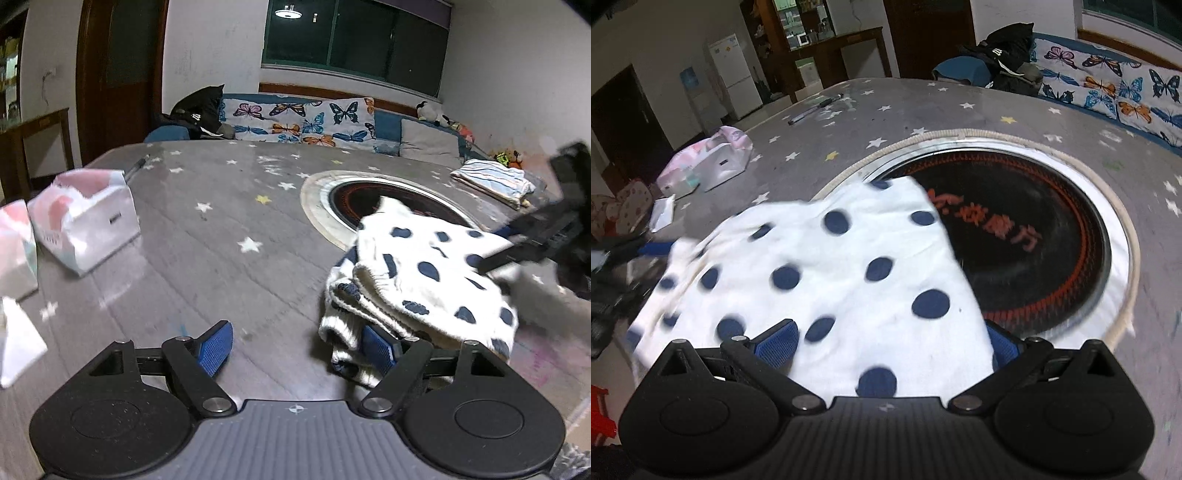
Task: Fold clothes
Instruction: 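Grasp the folded polka-dot trousers with the right gripper and lift them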
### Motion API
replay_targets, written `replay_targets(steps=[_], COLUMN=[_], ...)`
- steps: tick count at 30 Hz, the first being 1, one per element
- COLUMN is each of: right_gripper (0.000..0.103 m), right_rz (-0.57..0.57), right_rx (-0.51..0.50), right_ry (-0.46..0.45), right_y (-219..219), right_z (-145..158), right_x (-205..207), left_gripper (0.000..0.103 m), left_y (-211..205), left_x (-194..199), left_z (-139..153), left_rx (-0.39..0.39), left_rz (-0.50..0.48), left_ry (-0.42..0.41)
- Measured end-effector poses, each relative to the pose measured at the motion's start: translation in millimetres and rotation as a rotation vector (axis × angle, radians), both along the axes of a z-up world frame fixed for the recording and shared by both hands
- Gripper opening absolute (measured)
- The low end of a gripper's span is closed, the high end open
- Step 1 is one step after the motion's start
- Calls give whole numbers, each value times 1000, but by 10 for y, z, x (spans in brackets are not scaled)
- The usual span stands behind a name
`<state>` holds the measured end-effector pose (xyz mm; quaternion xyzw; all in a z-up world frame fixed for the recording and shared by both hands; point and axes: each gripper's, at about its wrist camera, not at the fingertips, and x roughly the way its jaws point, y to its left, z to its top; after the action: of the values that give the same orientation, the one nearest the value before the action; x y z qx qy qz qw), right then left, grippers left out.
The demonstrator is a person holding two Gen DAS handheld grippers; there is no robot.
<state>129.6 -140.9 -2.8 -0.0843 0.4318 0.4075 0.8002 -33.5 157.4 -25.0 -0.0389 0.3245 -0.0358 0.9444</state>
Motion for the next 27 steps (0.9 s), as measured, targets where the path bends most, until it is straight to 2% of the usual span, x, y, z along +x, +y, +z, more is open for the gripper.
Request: replay_targets(steps=[10,16,20,27], right_gripper=[103,103,103,103], right_rz=[8,10,-40,-68], right_rx=[51,23,61,94], right_ry=[20,-46,-105,-130], right_y=[-242,-330,-387,-41], right_z=[79,197,340,341], right_x=[-557,-787,-677,-244], left_gripper=[82,83,83,83], left_y=[132,298,293,-112], left_x=[303,298,195,14], left_z=[3,114,270,510], left_rx=[41,33,-17,-104], left_rz=[18,95,103,-17], left_ry=[-1,-9,-45,-123])
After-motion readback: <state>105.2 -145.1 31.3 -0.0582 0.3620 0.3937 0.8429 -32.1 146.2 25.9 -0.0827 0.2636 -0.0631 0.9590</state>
